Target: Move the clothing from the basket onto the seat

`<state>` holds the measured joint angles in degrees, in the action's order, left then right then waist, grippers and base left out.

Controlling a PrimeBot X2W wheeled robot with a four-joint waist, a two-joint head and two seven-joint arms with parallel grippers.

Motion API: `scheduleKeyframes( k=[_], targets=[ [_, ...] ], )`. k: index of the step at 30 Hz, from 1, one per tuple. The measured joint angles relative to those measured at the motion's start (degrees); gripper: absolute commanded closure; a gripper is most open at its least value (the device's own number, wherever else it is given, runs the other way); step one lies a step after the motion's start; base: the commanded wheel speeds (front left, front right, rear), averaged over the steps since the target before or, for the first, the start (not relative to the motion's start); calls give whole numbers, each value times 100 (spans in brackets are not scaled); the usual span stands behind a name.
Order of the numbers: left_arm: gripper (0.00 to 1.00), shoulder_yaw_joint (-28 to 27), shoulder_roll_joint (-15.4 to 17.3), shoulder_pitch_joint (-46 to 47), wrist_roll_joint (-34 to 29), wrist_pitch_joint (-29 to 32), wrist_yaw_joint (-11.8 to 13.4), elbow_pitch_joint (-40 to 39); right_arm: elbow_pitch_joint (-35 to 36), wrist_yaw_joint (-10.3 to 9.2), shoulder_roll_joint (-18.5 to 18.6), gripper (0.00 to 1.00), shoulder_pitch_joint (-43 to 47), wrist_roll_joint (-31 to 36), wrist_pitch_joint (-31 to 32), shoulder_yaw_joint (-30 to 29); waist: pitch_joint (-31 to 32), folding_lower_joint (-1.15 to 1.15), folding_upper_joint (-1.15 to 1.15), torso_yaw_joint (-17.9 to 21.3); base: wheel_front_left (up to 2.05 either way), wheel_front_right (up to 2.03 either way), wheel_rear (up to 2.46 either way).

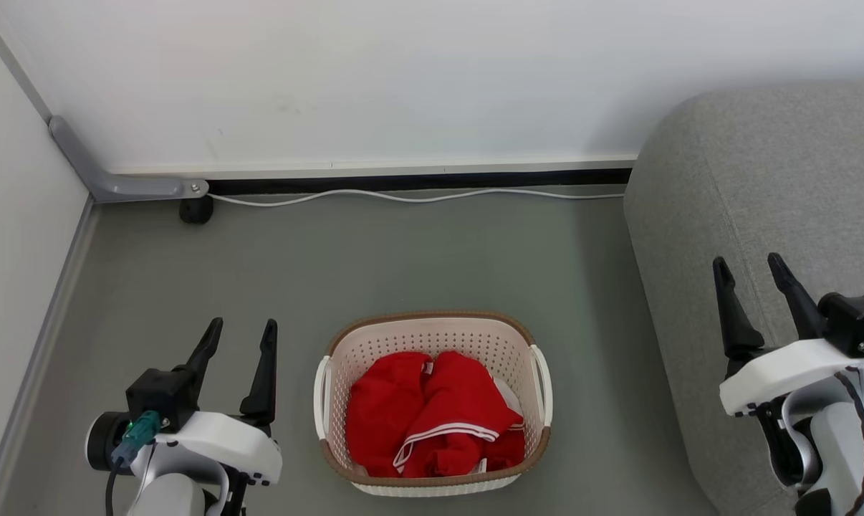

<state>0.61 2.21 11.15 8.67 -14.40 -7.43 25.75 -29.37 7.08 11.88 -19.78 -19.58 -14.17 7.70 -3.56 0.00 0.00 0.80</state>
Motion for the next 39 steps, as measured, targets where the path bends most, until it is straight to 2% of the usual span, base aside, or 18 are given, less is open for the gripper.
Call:
scheduleKeyframes(
  k=[11, 25, 39],
  targets=[
    [0, 244, -4, 408, 176, -1, 2, -54, 369, 0, 43, 0, -388, 108, -3, -145, -707, 0, 0, 20, 0, 0, 0],
    [0, 895, -12, 1318, 509, -2, 147, -70, 957, 0, 138, 0, -1247, 268, -7, -401, -2208, 0, 0, 100, 0, 0, 0],
    [0, 1773, -19, 2463, 1043, -25, 194, 859, 1377, 0, 147, 0, -2089, 265, -16, -220, -3604, 0, 0, 297, 0, 0, 0]
  ],
)
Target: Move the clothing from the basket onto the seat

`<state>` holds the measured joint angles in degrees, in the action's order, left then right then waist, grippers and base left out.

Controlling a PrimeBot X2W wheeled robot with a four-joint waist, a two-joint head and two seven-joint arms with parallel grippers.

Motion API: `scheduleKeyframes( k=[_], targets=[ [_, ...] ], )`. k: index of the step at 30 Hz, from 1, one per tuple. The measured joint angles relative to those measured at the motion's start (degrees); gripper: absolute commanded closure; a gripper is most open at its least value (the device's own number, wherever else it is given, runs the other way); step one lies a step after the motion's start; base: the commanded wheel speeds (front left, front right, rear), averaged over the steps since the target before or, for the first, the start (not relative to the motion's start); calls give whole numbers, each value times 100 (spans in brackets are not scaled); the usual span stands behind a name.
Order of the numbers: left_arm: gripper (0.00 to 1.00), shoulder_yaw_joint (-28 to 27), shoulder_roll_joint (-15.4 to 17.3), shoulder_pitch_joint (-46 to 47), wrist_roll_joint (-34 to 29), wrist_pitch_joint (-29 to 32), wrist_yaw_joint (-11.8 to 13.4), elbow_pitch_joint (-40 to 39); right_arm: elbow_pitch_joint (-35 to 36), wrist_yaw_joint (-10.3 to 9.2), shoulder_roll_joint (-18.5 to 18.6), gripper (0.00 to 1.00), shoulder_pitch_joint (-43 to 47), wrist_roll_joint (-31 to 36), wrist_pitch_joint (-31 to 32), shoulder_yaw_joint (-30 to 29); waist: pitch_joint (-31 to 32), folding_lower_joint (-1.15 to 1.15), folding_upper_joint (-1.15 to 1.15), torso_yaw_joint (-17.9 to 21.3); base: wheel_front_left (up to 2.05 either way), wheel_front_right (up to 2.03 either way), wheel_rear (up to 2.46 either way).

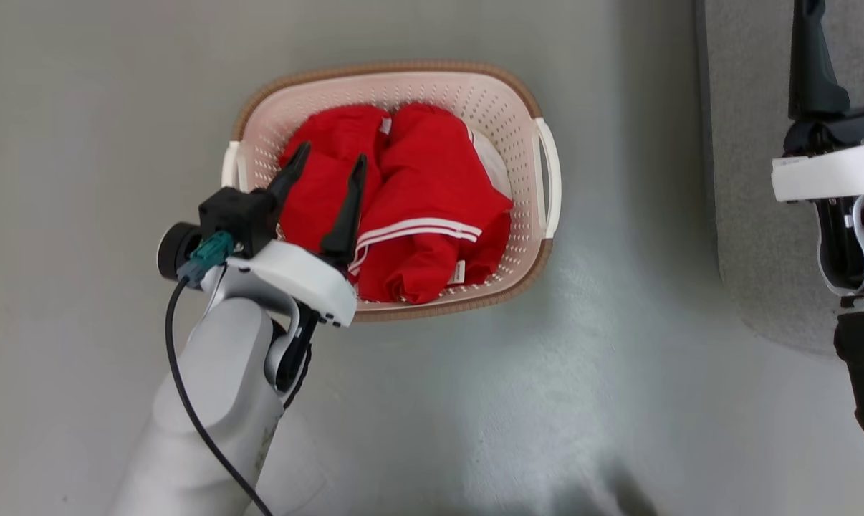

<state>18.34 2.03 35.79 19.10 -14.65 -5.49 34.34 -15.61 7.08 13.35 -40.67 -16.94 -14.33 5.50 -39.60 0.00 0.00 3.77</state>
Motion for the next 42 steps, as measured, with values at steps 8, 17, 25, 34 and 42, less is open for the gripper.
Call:
scheduleKeyframes(
  k=[8, 17, 25, 34, 42],
  targets=[
    [0, 288, -1, 848, 124, 0, 56, 769, 274, 1, -80, 0, -383, -26, -7, 318, -621, 0, 0, 285, 0, 0, 0],
    [0, 446, 3, 1746, 554, 0, 43, 2297, 838, 1, -430, 0, -673, -26, -33, 443, -1146, 0, 0, 747, 0, 0, 0],
    [0, 544, 8, 2428, 677, 1, -11, 3304, 1220, 1, -673, 0, -857, -26, -34, 447, -1574, 0, 0, 1052, 0, 0, 0],
    [0, 561, 135, 2905, 778, 193, -87, 3771, 1361, 1, -824, 0, -932, -44, -34, 479, -1911, 0, 0, 1360, 0, 0, 0],
    [0, 559, 154, 3095, 965, 597, -134, 3900, 1357, 1, -923, 0, -923, -87, -34, 468, -2058, 0, 0, 1541, 0, 0, 0]
  ],
)
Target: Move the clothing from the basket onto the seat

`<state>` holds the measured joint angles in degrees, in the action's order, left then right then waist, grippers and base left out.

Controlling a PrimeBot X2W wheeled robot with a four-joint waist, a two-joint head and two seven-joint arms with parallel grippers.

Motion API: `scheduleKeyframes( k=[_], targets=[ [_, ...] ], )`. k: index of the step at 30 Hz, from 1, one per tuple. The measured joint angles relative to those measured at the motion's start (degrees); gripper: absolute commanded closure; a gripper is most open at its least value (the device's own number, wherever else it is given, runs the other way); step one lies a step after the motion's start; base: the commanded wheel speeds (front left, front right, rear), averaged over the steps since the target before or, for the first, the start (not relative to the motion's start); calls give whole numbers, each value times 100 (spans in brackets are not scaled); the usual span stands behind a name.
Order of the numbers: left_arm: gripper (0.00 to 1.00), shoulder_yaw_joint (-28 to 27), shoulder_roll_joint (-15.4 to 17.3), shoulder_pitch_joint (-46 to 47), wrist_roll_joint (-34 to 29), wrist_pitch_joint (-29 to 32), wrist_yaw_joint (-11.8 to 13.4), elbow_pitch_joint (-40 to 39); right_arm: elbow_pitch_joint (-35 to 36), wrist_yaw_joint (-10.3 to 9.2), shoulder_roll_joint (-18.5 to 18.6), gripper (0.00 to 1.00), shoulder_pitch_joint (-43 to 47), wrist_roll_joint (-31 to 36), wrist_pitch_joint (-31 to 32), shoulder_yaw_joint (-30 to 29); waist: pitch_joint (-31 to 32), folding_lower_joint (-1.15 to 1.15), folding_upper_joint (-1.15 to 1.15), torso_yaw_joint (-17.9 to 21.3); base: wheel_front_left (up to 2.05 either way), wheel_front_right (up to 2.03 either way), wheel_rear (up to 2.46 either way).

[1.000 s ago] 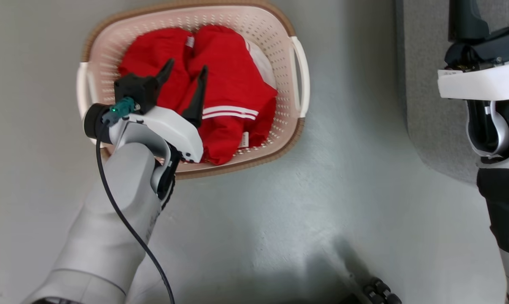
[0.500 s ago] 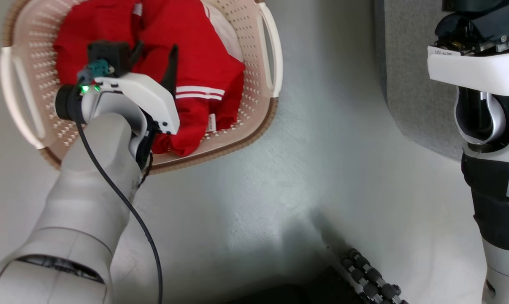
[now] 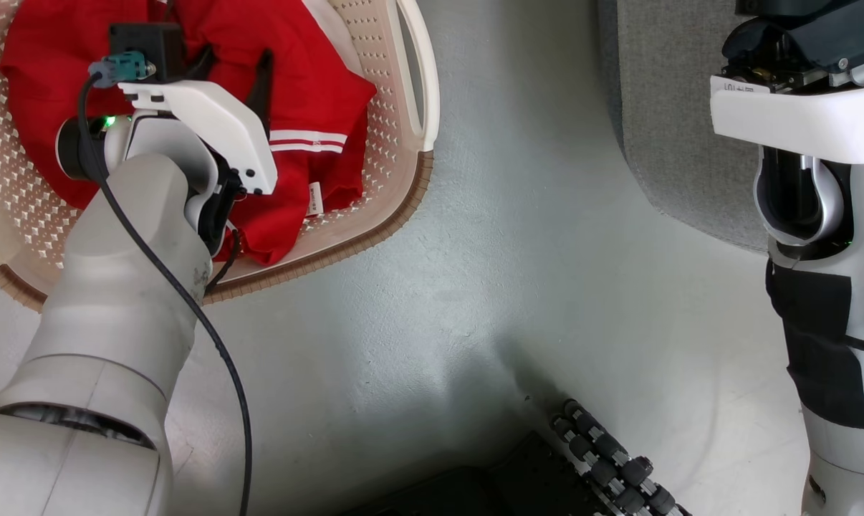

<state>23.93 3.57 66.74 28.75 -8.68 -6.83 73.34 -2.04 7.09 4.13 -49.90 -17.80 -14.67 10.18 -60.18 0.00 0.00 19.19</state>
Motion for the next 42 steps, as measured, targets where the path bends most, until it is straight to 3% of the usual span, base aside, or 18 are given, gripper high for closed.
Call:
scheduleKeyframes(
  k=[4, 6, 12, 20, 32, 42],
  targets=[
    [0, 44, 0, 94, 19, 166, -18, 34, -1, 0, -22, 0, 4, -1, 0, -1, 2, 0, 0, 22, 0, 0, 0],
    [100, 83, 0, 99, 18, 219, -19, 51, -2, 0, -32, 0, 8, -20, 0, -9, 11, 0, 0, 38, 0, 0, 0],
    [100, 160, 5, 99, 21, 250, -24, 76, -16, 0, -64, 0, 70, -43, 0, -64, 74, 0, 0, 93, 0, 0, 0],
    [100, 301, -33, -184, 288, -203, -26, -40, -107, 0, -73, 0, 260, -26, 0, -237, 439, 0, 0, 2, 0, 0, 0],
    [100, 883, -92, -960, 727, -533, -26, -670, -401, 0, 69, 0, 792, 19, 0, -434, 1356, 0, 0, -319, 0, 0, 0],
    [100, 1043, -107, -1520, 973, -559, -26, -1408, -777, 0, 269, 0, 1257, 98, 0, -495, 2196, 0, 0, -568, 0, 0, 0]
  ],
)
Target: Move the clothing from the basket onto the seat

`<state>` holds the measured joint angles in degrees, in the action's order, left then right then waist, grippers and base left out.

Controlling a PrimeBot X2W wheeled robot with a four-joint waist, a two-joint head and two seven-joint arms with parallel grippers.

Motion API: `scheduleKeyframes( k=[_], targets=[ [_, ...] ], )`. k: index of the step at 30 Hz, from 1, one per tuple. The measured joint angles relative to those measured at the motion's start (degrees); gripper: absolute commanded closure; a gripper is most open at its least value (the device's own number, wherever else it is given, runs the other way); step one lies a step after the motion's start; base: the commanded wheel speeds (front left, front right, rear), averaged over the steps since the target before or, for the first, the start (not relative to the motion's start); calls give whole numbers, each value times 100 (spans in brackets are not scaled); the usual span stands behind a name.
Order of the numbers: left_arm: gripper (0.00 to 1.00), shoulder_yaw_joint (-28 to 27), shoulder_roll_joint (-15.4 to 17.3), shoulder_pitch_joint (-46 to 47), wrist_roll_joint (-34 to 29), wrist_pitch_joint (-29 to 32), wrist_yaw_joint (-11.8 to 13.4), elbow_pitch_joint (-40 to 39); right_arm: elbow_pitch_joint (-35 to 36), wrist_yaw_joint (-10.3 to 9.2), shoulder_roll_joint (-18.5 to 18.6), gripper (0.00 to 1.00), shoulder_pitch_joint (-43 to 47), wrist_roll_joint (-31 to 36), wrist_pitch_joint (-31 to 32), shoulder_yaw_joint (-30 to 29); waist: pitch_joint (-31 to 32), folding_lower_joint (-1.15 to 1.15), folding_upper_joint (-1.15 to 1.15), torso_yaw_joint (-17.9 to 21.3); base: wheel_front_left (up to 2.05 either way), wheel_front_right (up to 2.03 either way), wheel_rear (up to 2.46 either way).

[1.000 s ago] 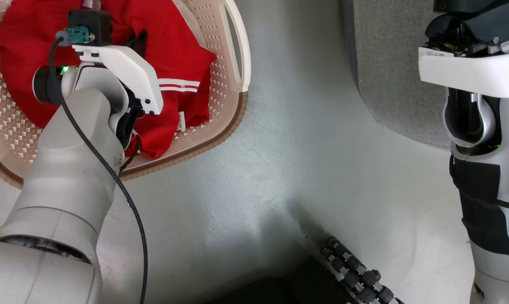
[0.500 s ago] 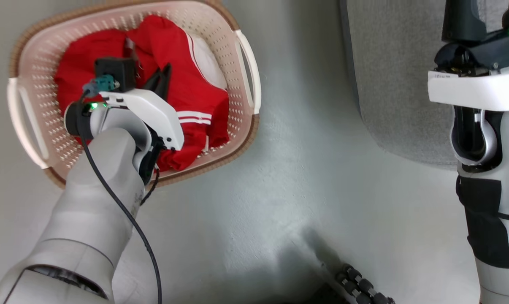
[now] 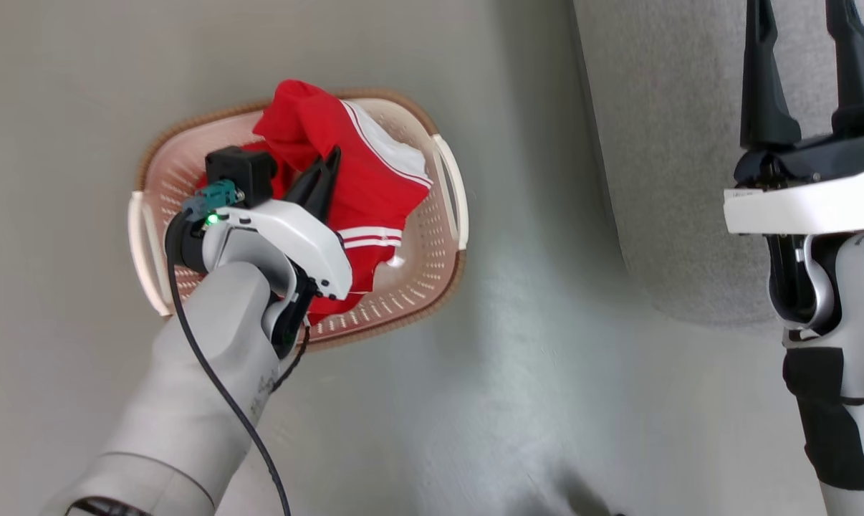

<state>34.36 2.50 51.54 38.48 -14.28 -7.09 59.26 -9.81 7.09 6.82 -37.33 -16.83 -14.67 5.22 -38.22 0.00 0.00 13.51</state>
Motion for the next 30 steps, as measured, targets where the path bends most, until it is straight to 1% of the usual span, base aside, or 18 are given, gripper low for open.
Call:
scheduleKeyframes(
  k=[11, 16, 17, 26, 30],
  targets=[
    [100, -410, 12, -1072, -163, -12, 0, -1067, -379, 0, 131, 0, 630, 27, 0, -103, 1074, 0, 0, -380, 0, 0, 0],
    [100, -493, 24, -1488, -315, -12, 0, -1416, -539, 0, 186, 0, 987, 85, 1, -129, 1582, 0, 0, -542, 0, 0, 0],
    [100, -506, 31, -1622, -321, -12, 0, -1538, -598, 0, 198, 0, 1115, 85, 1, -138, 1779, 0, 0, -603, 0, 0, 0],
    [100, -579, 94, -2176, -441, -12, 0, -2161, -765, 0, 138, 0, 1621, 138, 1, -253, 2586, -1, 0, -811, 0, 0, 0],
    [100, -597, 134, -2264, -490, -12, 0, -2385, -793, 0, 112, 0, 1753, 187, 1, -265, 2812, 0, 0, -854, 0, 0, 0]
  ],
)
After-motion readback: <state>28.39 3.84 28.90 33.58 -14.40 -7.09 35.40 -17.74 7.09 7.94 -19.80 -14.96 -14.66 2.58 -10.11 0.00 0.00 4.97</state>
